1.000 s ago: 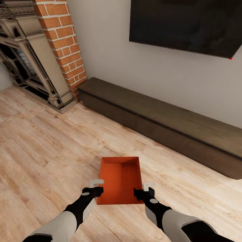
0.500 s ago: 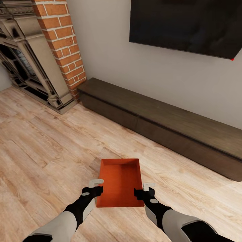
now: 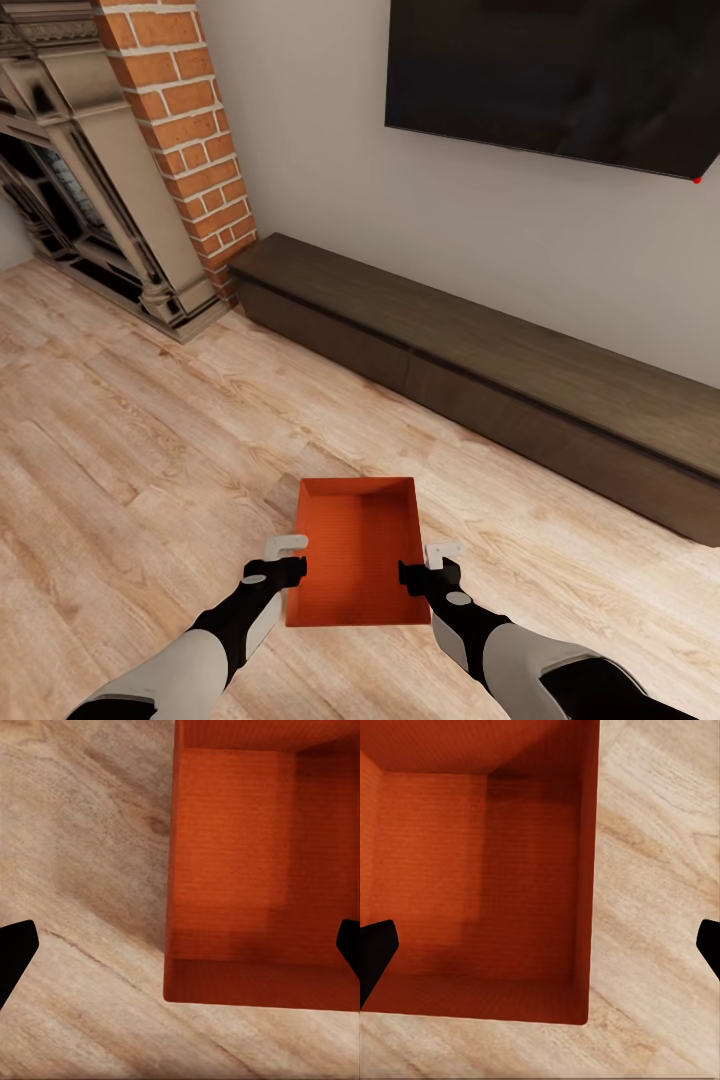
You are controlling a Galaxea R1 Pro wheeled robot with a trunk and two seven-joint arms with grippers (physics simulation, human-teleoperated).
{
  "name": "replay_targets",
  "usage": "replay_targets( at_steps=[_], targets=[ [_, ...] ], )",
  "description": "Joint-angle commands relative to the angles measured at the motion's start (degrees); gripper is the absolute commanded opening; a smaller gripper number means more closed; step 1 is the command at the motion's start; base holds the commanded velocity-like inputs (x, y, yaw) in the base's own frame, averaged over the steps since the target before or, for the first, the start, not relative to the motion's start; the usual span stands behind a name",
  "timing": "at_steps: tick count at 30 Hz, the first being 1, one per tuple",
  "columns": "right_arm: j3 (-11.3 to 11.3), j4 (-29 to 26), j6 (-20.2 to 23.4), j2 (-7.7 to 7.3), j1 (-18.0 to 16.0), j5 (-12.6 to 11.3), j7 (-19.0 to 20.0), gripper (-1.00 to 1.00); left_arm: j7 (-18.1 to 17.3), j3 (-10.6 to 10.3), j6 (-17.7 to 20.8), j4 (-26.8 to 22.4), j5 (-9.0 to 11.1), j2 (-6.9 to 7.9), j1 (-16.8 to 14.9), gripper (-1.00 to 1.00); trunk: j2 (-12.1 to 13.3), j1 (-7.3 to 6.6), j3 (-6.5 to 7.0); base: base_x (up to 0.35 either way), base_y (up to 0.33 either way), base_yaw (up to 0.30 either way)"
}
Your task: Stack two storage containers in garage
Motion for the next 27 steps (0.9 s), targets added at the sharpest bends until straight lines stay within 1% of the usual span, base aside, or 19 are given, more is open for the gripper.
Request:
replay_targets(
  at_steps=[1,6,9,13,23,27],
  targets=[
    [0.5,0.1,-0.1,0.02,0.0,-0.5,-0.2,1.00,0.2,-0.1,0.2,-0.1,0.3,0.02,0.0,1.00,0.0,0.00,-0.03,0.000,0.000,0.000],
    [0.4,0.1,-0.1,-0.07,0.0,-0.7,-0.2,1.00,0.2,-0.1,0.2,0.0,0.3,0.04,0.0,1.00,0.0,0.00,-0.03,0.000,0.000,0.000],
    [0.4,0.1,-0.1,-1.42,0.0,-0.8,-0.3,1.00,0.2,-0.2,0.1,0.0,0.4,0.05,0.0,1.00,0.0,0.00,-0.03,0.000,0.000,0.000],
    [0.4,0.1,-0.2,-1.97,0.0,-0.9,-0.3,1.00,0.2,-0.3,0.1,0.1,0.4,0.05,0.0,1.00,0.0,0.00,-0.03,0.000,0.000,0.000],
    [0.4,0.9,-0.4,-1.92,0.0,-1.0,-0.3,1.00,0.2,-0.2,0.1,0.4,0.7,0.27,0.0,1.00,0.0,0.00,-0.03,0.000,0.000,0.000],
    [0.4,1.0,-0.6,-1.85,0.5,-1.0,-0.3,1.00,0.2,-0.2,0.1,0.7,0.7,0.31,0.0,1.00,0.0,0.00,-0.03,0.000,0.000,0.000]
  ],
)
